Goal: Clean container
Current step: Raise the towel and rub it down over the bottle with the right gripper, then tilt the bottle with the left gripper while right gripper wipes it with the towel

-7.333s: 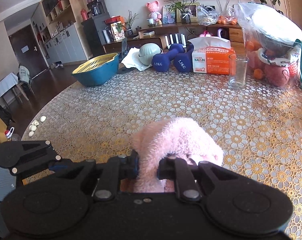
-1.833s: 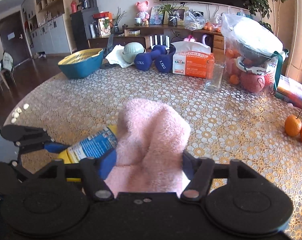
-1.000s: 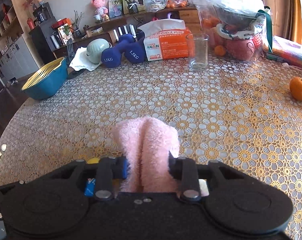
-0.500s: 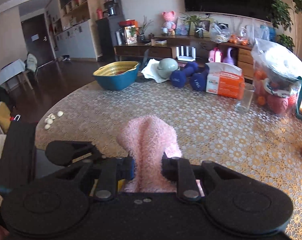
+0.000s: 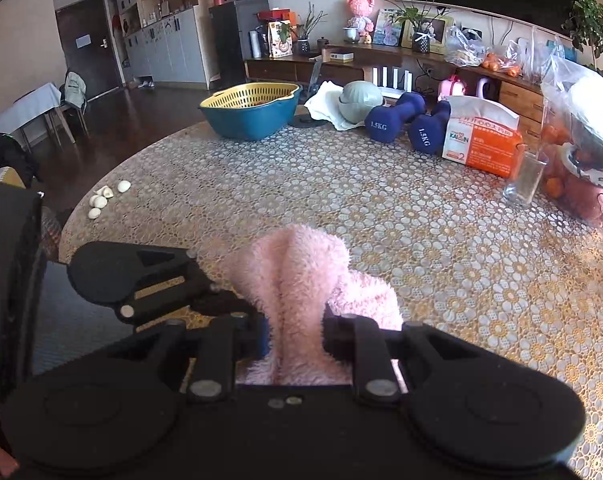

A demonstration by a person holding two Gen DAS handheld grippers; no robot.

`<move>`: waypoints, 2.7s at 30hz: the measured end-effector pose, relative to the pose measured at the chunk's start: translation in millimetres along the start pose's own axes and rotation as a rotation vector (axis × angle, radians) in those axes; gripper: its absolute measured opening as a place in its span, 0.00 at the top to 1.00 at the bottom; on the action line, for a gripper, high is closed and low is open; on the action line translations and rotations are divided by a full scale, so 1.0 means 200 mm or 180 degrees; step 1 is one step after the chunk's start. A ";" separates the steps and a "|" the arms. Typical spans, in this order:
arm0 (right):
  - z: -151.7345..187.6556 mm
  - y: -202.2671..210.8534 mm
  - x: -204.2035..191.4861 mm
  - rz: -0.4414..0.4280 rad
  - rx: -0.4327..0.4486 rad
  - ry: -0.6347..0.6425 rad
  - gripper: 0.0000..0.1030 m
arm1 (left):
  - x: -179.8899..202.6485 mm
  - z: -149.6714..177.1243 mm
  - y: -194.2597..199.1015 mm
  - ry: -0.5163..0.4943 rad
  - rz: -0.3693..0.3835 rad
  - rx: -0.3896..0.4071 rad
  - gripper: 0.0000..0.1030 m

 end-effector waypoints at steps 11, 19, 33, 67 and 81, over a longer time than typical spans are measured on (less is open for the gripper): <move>-0.08 -0.11 0.15 0.0183 -0.0040 -0.0099 0.80 | -0.04 0.01 0.00 0.0163 0.0132 -0.0005 0.38; -0.09 -0.13 0.20 0.0221 -0.0008 -0.0201 0.78 | -0.17 0.04 0.03 0.0739 0.0371 -0.0046 0.38; 0.08 -0.01 0.32 0.0361 0.0074 -0.0632 0.80 | -0.25 0.07 -0.03 0.1239 0.0661 -0.0181 0.36; -0.10 -0.04 -0.08 0.0045 -0.0009 0.0466 0.82 | -0.13 0.00 0.01 0.0439 0.0161 -0.0007 0.38; -0.11 -0.12 0.30 0.0242 -0.0067 -0.0093 0.81 | -0.11 -0.04 0.03 0.0251 0.0106 0.0114 0.38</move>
Point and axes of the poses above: each gripper's, at about its wrist camera, not at the fingertips, and y roughly against the way its jaws point, x to its right, z to its underside, the point moved 1 cm from there along -y, roughly the way its jaws point, and after that the axes turned 5 degrees about -x, right-handed, at the moved point
